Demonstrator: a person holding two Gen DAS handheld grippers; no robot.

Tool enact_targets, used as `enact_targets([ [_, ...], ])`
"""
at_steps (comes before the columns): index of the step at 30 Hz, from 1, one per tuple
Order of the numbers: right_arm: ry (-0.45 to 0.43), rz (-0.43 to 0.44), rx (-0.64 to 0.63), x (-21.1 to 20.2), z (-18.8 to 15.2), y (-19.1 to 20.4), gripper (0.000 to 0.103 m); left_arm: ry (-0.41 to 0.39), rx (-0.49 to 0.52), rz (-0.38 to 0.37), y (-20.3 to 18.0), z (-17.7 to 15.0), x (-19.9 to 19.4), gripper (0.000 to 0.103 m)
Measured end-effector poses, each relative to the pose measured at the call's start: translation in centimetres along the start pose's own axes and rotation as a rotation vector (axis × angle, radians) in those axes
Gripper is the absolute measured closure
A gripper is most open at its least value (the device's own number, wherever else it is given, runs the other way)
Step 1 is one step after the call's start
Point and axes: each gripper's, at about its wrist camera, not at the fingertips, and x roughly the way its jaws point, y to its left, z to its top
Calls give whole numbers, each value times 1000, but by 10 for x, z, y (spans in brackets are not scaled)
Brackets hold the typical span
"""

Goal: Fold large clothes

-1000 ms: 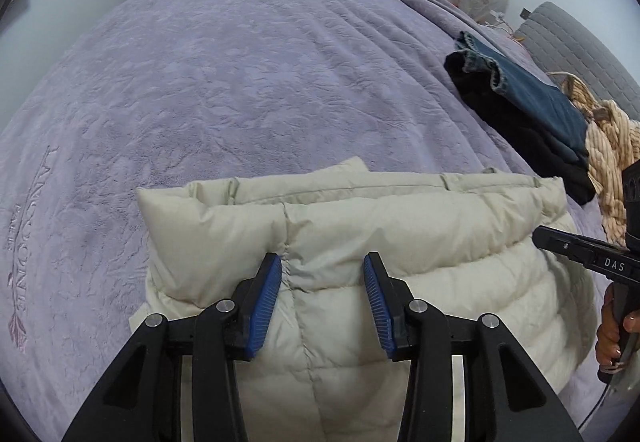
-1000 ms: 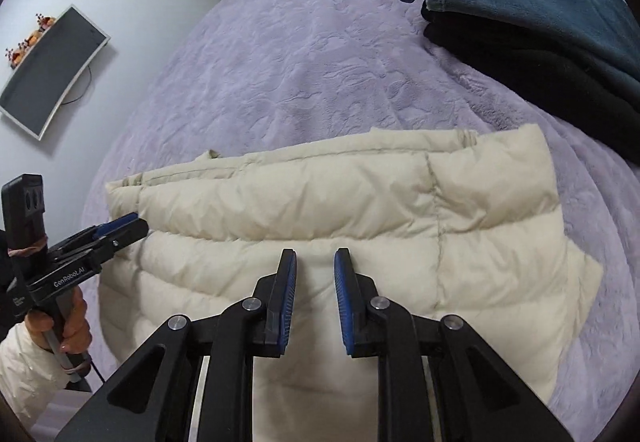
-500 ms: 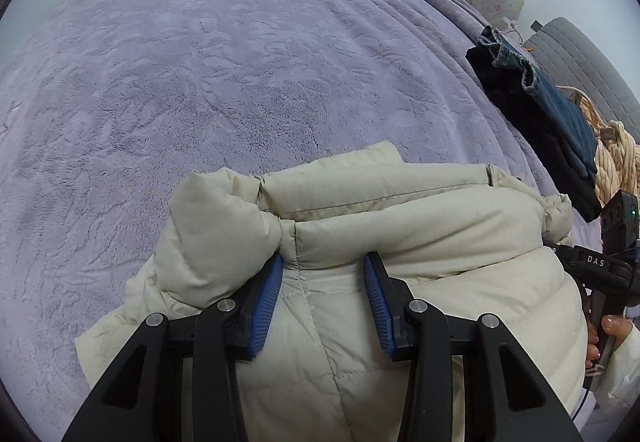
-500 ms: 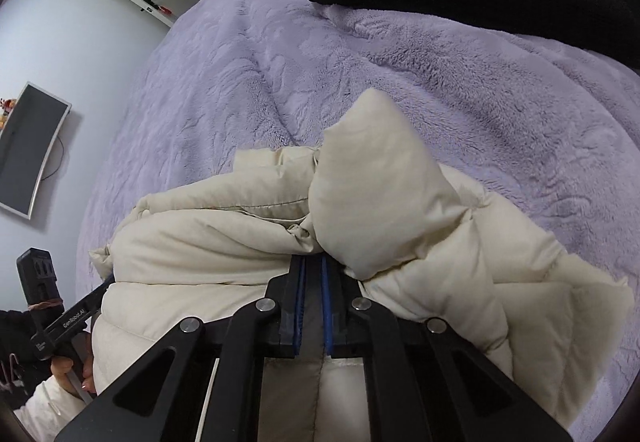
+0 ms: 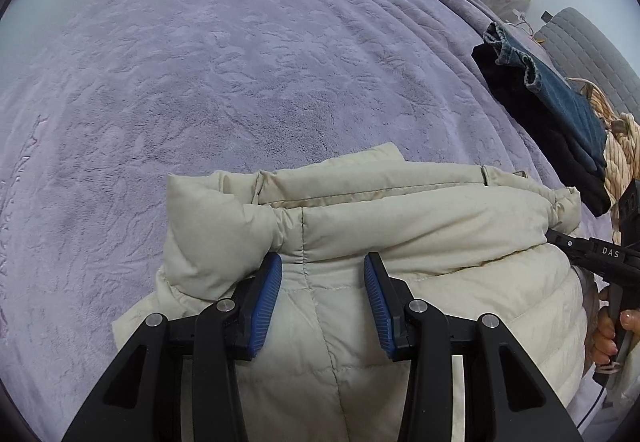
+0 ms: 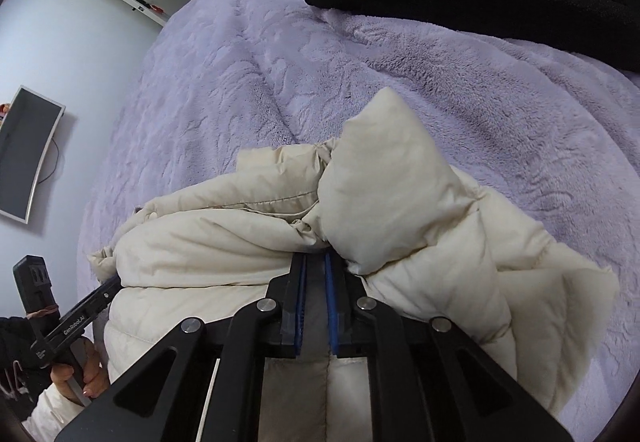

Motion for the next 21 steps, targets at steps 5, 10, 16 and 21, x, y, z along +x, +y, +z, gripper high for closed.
enact_targets([
  [5,-9,-20,-26,-30,-9,20,92,-3,-35,45,5,-7,-35,58],
  [10,9,-15,-57,-56,-35,41,90,29,-68,67,15,-26,-61,45],
  [16,40,-11,-44,-71,-72,57,31,-18,-92,119,30,-56,-94,1],
  [21,83,-13,-32,-70,-98,69,20,-5,-135,107,47,-73,-101,1],
])
